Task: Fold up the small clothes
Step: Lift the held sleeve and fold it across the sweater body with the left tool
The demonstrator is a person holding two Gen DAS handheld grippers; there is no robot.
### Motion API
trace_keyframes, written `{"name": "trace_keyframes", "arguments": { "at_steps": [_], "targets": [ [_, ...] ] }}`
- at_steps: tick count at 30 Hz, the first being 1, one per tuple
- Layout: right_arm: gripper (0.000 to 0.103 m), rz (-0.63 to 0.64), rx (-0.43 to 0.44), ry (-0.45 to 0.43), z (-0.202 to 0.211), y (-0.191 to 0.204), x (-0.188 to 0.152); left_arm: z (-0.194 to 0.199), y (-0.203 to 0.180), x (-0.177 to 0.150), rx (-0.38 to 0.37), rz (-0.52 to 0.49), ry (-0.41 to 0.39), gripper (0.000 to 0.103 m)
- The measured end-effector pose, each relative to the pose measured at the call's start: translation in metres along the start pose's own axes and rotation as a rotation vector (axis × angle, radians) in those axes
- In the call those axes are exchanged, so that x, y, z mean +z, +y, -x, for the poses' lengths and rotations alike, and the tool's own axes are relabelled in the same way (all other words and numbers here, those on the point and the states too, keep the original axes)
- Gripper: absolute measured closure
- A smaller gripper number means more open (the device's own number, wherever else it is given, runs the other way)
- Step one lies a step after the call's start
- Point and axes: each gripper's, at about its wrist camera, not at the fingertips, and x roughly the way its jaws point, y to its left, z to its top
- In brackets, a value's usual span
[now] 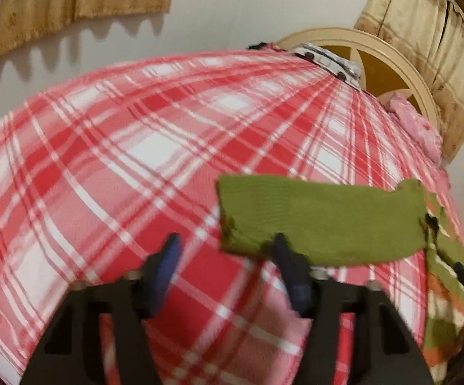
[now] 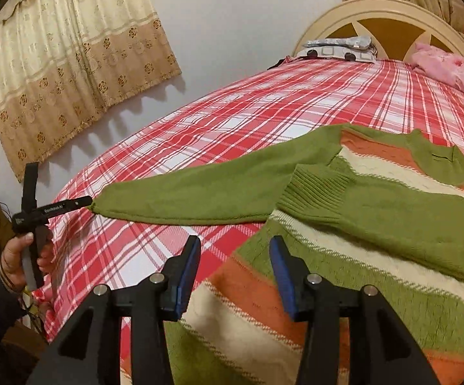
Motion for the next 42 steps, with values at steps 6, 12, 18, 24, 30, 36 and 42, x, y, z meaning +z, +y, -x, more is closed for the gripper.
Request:
{"name": "trace_keyframes", "arguments": {
  "at_steps": [6, 12, 18, 24, 30, 36, 42],
  "targets": [
    [0.057, 0.033, 0.002, -0.021, 0.002, 0.01, -0.004, -0.011, -0.021, -0.005, -0.056, 0.047, -0.004, 0.053],
    [0.057, 0.047, 0.008, -0.06, 0.009, 0.015, -0.009, -0.029, -0.025, 0.012, -0.053, 0.101, -0.035, 0.06],
    [0.056, 0.025, 0.002, -0.075, 0.013, 0.011, -0.011, -0.026, -0.03, 0.021, -0.131, 0.107, -0.066, 0.095],
    [0.055, 0.014, -0.023, -0.08, 0.023, 0.006, -0.013, -0.006, -0.059, 0.051, -0.211, 0.067, -0.132, 0.095],
    [0.054, -0.031, -0.046, -0.091, 0.043, -0.005, -0.014, 0.009, -0.111, 0.084, -0.286, 0.013, -0.191, 0.095],
    [0.053, -0.081, -0.09, -0.095, 0.077, -0.02, -0.02, 0.024, -0.176, 0.104, -0.393, -0.062, -0.237, 0.095],
    [0.051, -0.141, -0.117, -0.113, 0.108, -0.04, -0.031, 0.036, -0.234, 0.113, -0.486, -0.114, -0.259, 0.095]
  ]
}}
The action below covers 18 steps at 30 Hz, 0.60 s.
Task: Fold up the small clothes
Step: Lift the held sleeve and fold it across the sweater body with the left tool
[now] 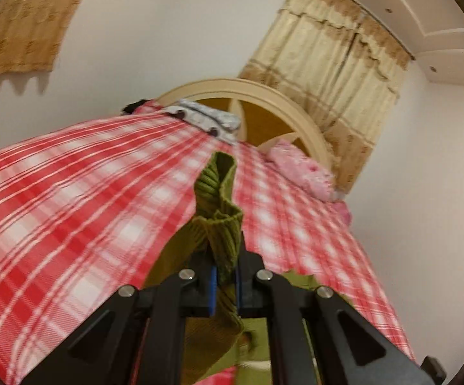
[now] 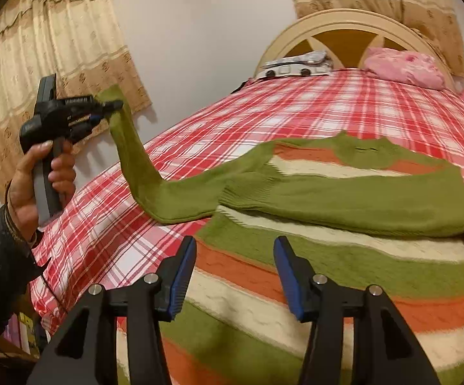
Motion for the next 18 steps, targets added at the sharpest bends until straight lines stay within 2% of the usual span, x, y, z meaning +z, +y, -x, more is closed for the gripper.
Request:
{"name": "trace_keyframes", "arguments": {
  "at_steps": [7, 18],
  "targets": [
    [0.05, -0.073, -0.03, -0.041, 0.032, -0.03, -0.01, -0.026, -0.069, 0.01, -0.08, -0.076, -0.009, 0.095],
    [0.048, -0.124, -0.048, -0.109, 0.067, -0.057, -0.032, -0.054, -0.177, 0.002, -0.208, -0.217, 0.009, 0.095]
  ]
}}
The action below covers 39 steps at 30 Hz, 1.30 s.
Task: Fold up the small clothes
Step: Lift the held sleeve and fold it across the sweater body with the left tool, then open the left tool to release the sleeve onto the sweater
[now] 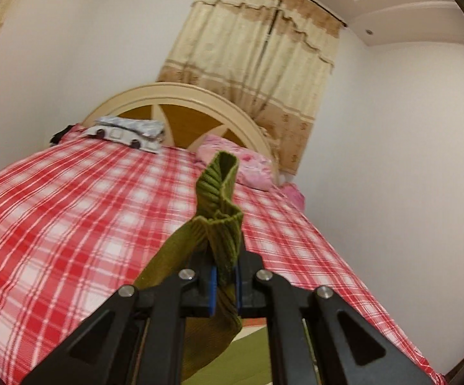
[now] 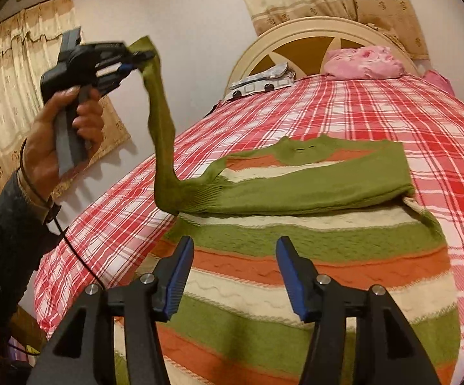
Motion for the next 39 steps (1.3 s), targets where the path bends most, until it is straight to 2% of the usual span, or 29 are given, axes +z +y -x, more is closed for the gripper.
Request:
{"name": "trace_keyframes", "arguments": {
  "at_steps": [4, 8, 16, 20, 26, 30, 32, 33, 34, 37, 39],
  "targets": [
    [0.048, -0.013, -0.01, -0.031, 0.009, -0.007, -0.009, -0.02, -0.031, -0.006, -0.038, -0.033, 0.027, 0.095],
    [0.047, -0.028, -0.007, -0.04, 0.015, -0.013, -0.014, -0.041, -0.052, -0.026, -0.053, -0.059, 0.08, 0.095],
    [0.047, -0.061, -0.006, -0.052, 0.015, -0.026, -0.02, -0.091, -0.076, -0.087, -0.041, -0.108, 0.211, 0.095],
    [0.047, -0.049, -0.008, -0.063, 0.015, -0.026, -0.021, -0.11, -0.095, -0.119, -0.032, -0.182, 0.265, 0.095],
    [0.047, -0.02, -0.021, -0.075, 0.02, -0.025, -0.025, -0.121, -0.113, -0.141, -0.062, -0.226, 0.324, 0.093],
    [0.047, -0.019, -0.028, -0.068, 0.017, -0.029, -0.028, -0.105, -0.116, -0.137, -0.089, -0.266, 0.316, 0.074],
    [0.047, -0.023, -0.032, -0.061, 0.015, -0.031, -0.03, -0.092, -0.109, -0.135, -0.077, -0.299, 0.294, 0.059],
    [0.047, -0.025, -0.032, -0.055, 0.013, -0.032, -0.031, -0.086, -0.105, -0.136, -0.067, -0.314, 0.285, 0.047],
    [0.047, -0.026, -0.033, -0.053, 0.012, -0.032, -0.031, -0.075, -0.095, -0.136, -0.036, -0.34, 0.266, 0.041],
    [0.047, -0.026, -0.027, -0.045, 0.011, -0.033, -0.032, -0.048, -0.066, -0.144, 0.054, -0.378, 0.259, 0.04],
    [0.047, -0.026, -0.025, -0.023, 0.009, -0.035, -0.03, -0.031, -0.037, -0.154, 0.149, -0.395, 0.281, 0.04]
  ]
}}
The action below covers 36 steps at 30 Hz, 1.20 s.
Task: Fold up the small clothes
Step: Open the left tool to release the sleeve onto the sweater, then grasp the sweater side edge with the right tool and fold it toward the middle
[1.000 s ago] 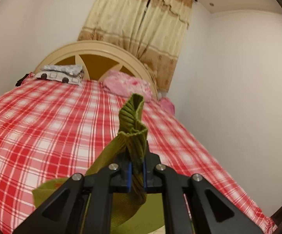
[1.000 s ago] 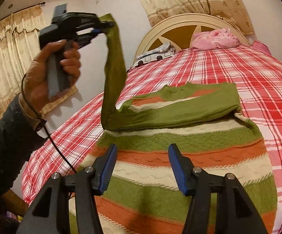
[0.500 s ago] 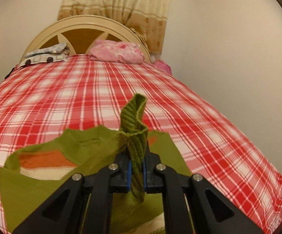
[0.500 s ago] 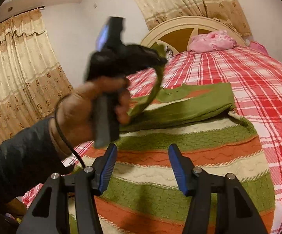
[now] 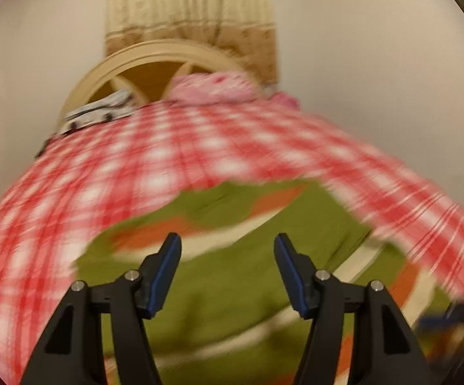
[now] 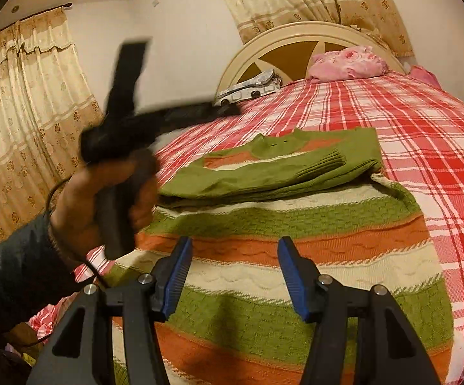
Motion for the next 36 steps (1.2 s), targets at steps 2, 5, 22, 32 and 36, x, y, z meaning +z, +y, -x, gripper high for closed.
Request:
{"name": "trace_keyframes", "arguments": {
  "at_steps": [2, 5, 22, 32, 36],
  "targets": [
    [0.047, 0.005, -0.028, 0.026, -0.002, -0.001, 0.005, 0.005, 0.02, -0.021, 0.075, -0.014, 0.04, 0.04],
    [0.047, -0.015, -0.019, 0.042, 0.0, -0.007, 0.019, 0.011, 0.055, -0.053, 0.178, -0.007, 0.105, 0.04],
    [0.047, -0.124, -0.159, 0.17, -0.065, -0.052, 0.11, -0.04, 0.097, -0.07, 0.211, 0.154, 0.218, 0.023],
    [0.061, -0.181, -0.231, 0.333, -0.142, -0.095, 0.118, -0.04, 0.11, -0.08, 0.171, 0.232, 0.216, 0.014],
    [0.099, -0.101, -0.298, 0.331, -0.147, -0.085, 0.112, -0.041, 0.115, -0.082, 0.152, 0.262, 0.219, 0.01]
  ]
}}
